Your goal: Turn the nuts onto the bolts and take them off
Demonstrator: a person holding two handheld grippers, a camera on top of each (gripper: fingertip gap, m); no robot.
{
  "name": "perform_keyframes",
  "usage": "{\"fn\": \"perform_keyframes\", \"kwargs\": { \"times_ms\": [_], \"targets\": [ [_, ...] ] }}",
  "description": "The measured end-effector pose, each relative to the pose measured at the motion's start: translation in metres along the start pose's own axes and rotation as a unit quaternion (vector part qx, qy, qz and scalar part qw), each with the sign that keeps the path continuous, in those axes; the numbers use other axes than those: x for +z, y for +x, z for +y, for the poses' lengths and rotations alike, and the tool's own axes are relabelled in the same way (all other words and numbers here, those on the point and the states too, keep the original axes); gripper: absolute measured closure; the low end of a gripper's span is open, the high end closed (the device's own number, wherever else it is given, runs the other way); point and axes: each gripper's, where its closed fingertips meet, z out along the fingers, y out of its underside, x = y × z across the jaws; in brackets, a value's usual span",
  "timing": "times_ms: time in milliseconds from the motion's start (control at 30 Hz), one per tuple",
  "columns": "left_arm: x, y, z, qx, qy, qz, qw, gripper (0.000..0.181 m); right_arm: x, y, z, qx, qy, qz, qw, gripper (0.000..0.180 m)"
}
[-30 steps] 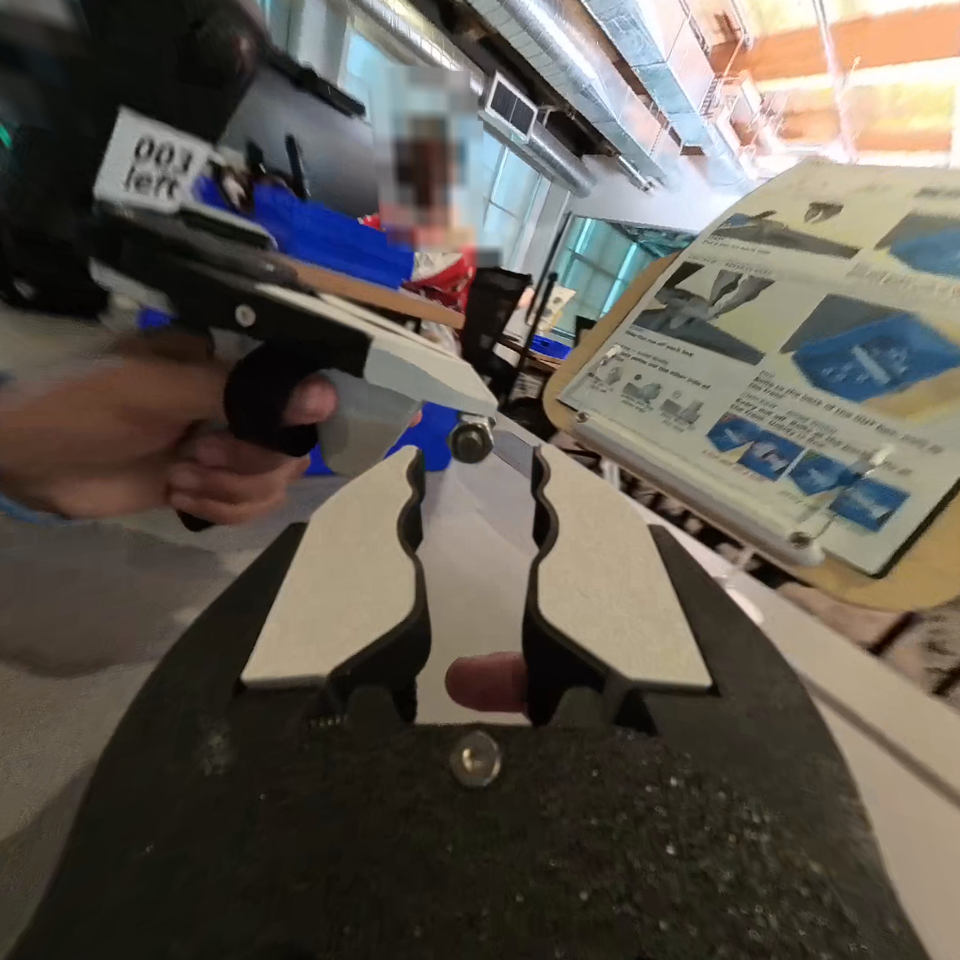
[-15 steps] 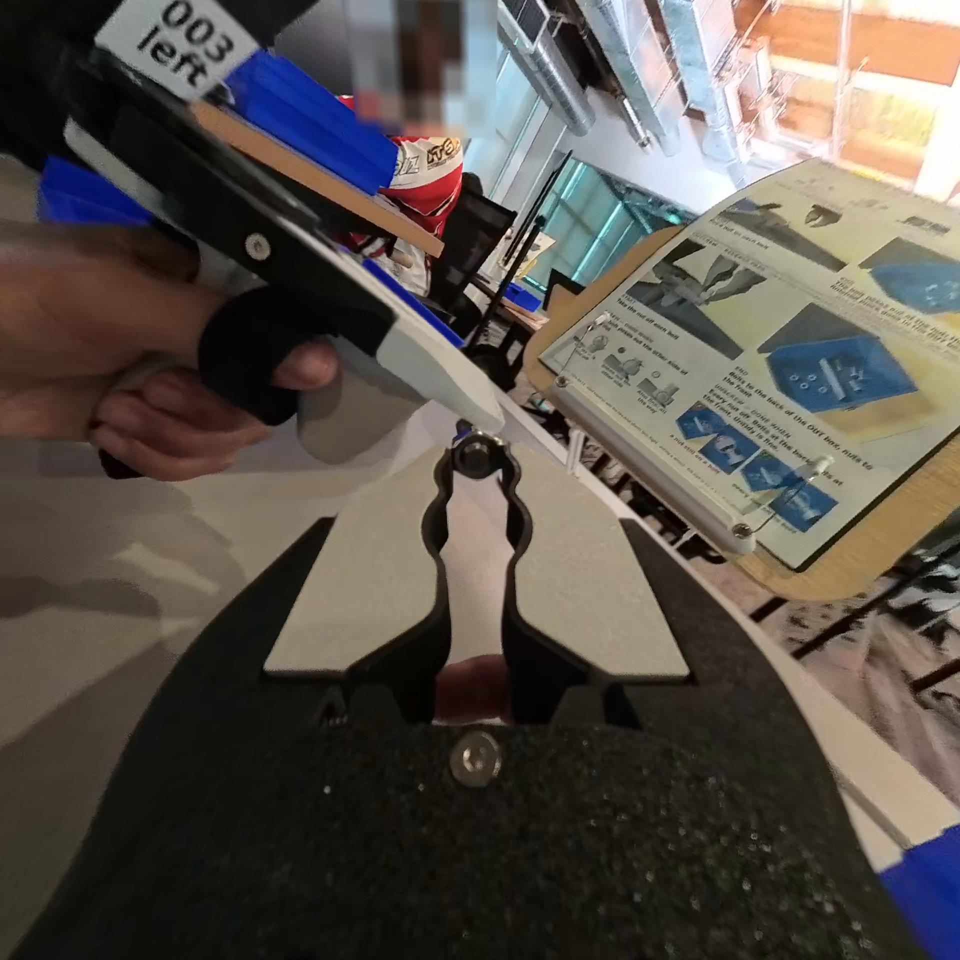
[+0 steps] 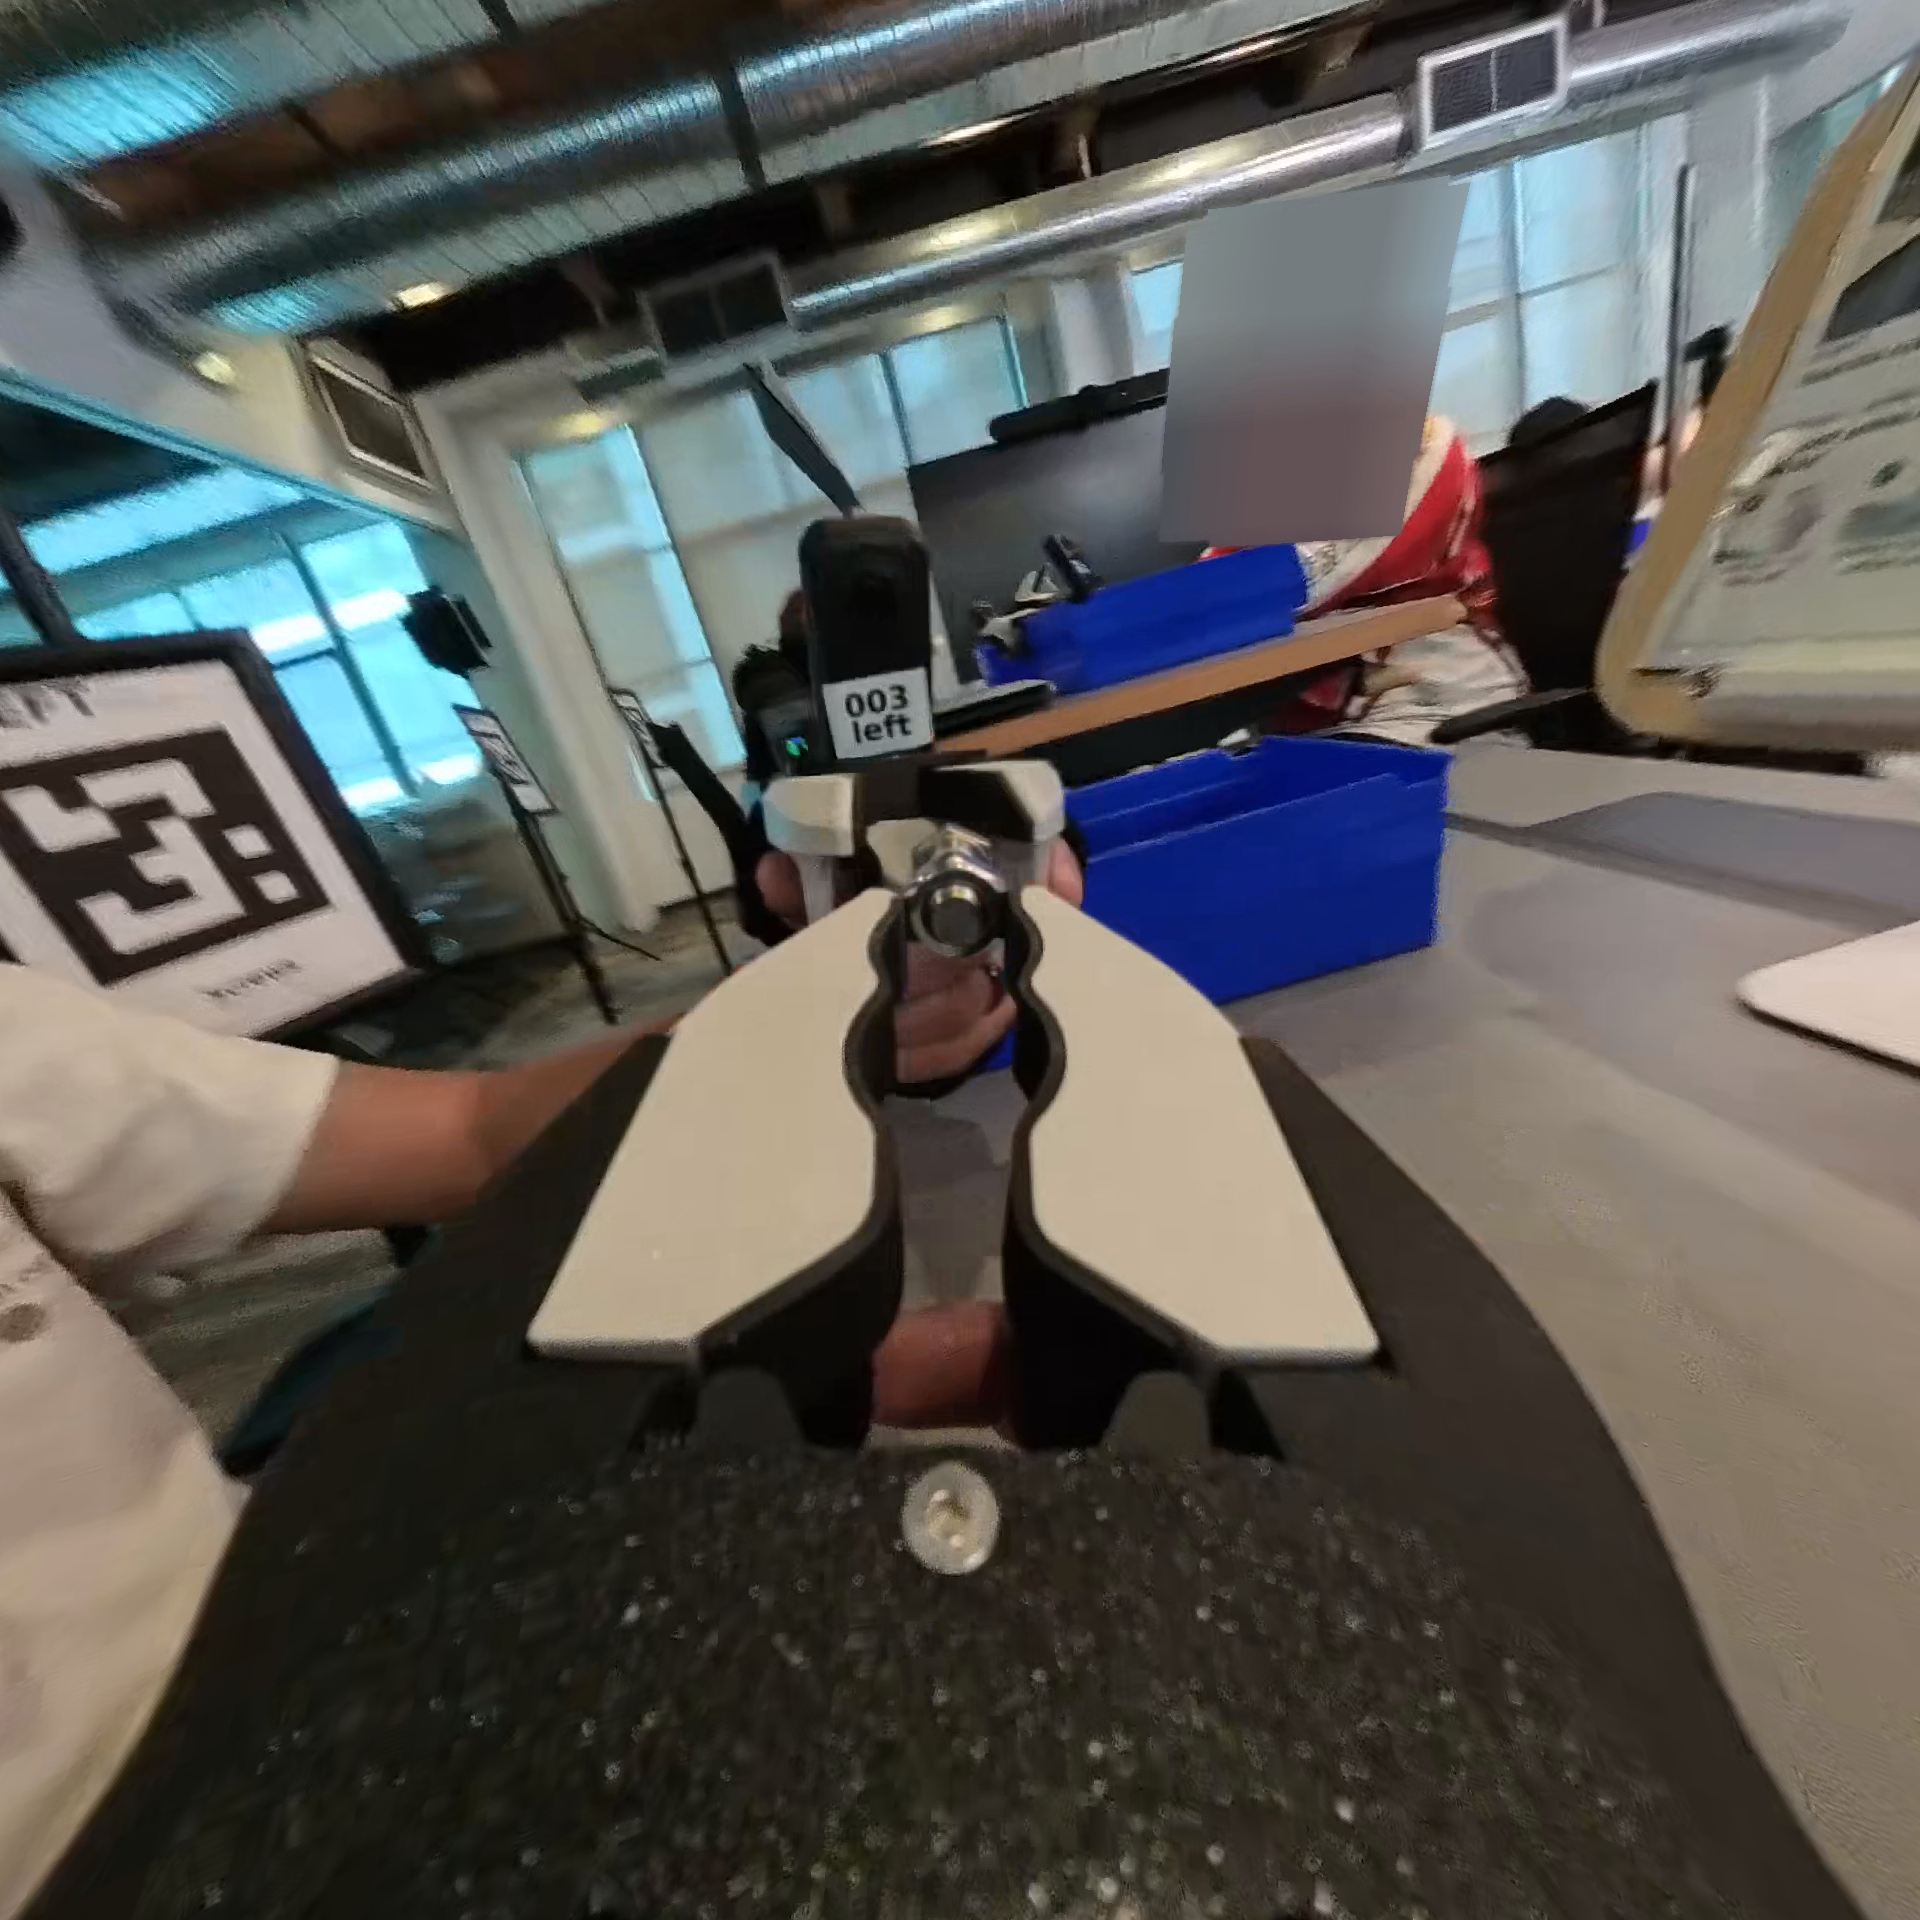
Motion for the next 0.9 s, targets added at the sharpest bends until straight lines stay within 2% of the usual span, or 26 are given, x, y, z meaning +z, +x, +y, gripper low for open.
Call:
{"fn": "perform_keyframes", "kwargs": {
  "times_ms": [233, 367, 467, 667, 900],
  "targets": [
    [0.007, 0.015, 0.009, 0.057, -0.019, 0.014, 0.998, 0.147, 0.011, -0.015, 0.010, 0.086, -0.008, -0.064, 0.994, 0.163],
    [0.003, 0.018, 0.005, 0.058, -0.005, 0.026, 0.998, 0.167, 0.012, -0.017, 0.013, 0.098, -0.014, -0.071, 0.993, 0.163],
    [0.003, 0.020, 0.005, 0.057, -0.008, 0.033, 0.998, 0.165, 0.012, -0.019, 0.011, 0.111, -0.005, -0.081, 0.991, 0.163],
    [0.004, 0.021, 0.005, 0.065, -0.014, 0.028, 0.997, 0.144, 0.010, -0.020, 0.004, 0.131, 0.015, -0.090, 0.987, 0.163],
    [0.008, 0.018, 0.013, 0.074, -0.026, 0.021, 0.997, 0.149, 0.013, -0.023, 0.009, 0.138, 0.004, -0.095, 0.986, 0.163]
  ]
}}
